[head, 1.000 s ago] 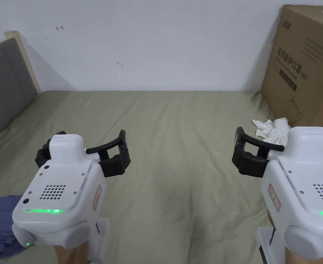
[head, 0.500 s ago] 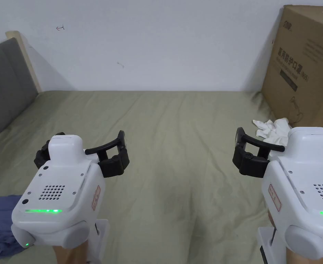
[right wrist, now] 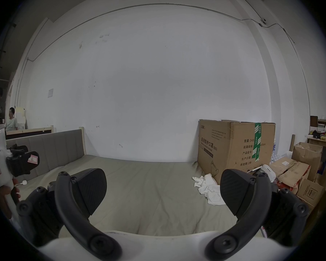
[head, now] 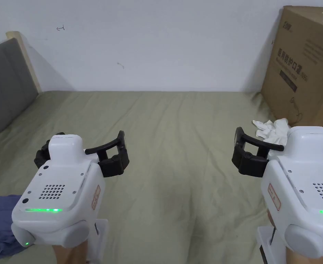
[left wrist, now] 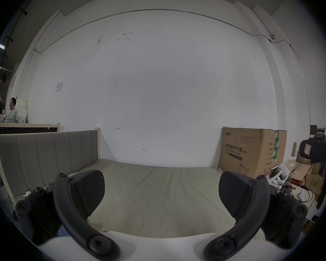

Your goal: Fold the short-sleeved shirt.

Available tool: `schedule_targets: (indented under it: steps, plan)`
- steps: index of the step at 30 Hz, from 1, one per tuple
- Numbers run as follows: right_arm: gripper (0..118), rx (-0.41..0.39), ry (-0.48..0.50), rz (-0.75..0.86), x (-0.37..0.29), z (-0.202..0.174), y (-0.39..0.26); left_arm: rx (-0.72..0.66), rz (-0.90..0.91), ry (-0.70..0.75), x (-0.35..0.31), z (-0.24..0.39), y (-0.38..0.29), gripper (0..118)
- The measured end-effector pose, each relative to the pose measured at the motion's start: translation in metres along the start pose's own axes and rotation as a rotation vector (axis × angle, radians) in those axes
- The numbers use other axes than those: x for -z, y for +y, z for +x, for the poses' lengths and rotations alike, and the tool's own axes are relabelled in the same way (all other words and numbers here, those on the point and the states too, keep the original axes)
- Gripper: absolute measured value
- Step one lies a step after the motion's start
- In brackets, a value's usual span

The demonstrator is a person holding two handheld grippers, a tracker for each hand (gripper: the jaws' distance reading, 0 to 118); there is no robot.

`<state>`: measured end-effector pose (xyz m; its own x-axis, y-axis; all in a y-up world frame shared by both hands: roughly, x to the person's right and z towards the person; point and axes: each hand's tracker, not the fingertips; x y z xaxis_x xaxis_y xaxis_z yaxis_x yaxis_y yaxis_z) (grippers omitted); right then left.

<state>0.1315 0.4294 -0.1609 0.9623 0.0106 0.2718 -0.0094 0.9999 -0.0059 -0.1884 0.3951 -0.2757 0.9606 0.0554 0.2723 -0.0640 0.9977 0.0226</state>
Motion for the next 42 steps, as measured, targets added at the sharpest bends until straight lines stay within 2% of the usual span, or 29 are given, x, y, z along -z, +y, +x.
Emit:
schedule_targets:
  steps: [19, 22, 24, 26, 30, 34, 38, 42]
  plan:
    - [118, 0.006, 0.011, -0.024, 0.002, 0.0, 0.001, 0.002, -0.001, 0.0, 0.0, 0.0, 0.0, 118]
    - [118, 0.095, -0.046, -0.104, 0.009, -0.001, 0.007, 0.002, 0.0, -0.002, 0.0, 0.0, 0.0, 118]
    - [118, 0.14, -0.208, -0.171, 0.012, -0.007, 0.01, -0.001, -0.001, -0.002, 0.0, 0.0, 0.001, 118]
    - [118, 0.164, -0.291, -0.224, 0.013, -0.01, 0.013, -0.008, -0.001, -0.006, 0.0, -0.001, 0.001, 118]
    - [118, 0.191, -0.249, -0.388, 0.019, -0.007, 0.021, -0.015, 0.001, -0.009, -0.001, -0.001, 0.001, 118]
    - [118, 0.152, -0.297, -0.556, 0.028, -0.012, 0.03, -0.02, -0.001, -0.011, 0.0, 0.0, 0.001, 118]
    - [118, 0.129, -0.305, -0.645, 0.034, -0.017, 0.035, -0.026, -0.001, -0.017, -0.001, 0.0, 0.002, 118]
    - [118, 0.185, -0.269, -0.661, 0.034, -0.014, 0.033, -0.02, -0.001, -0.019, -0.001, 0.001, 0.002, 118]
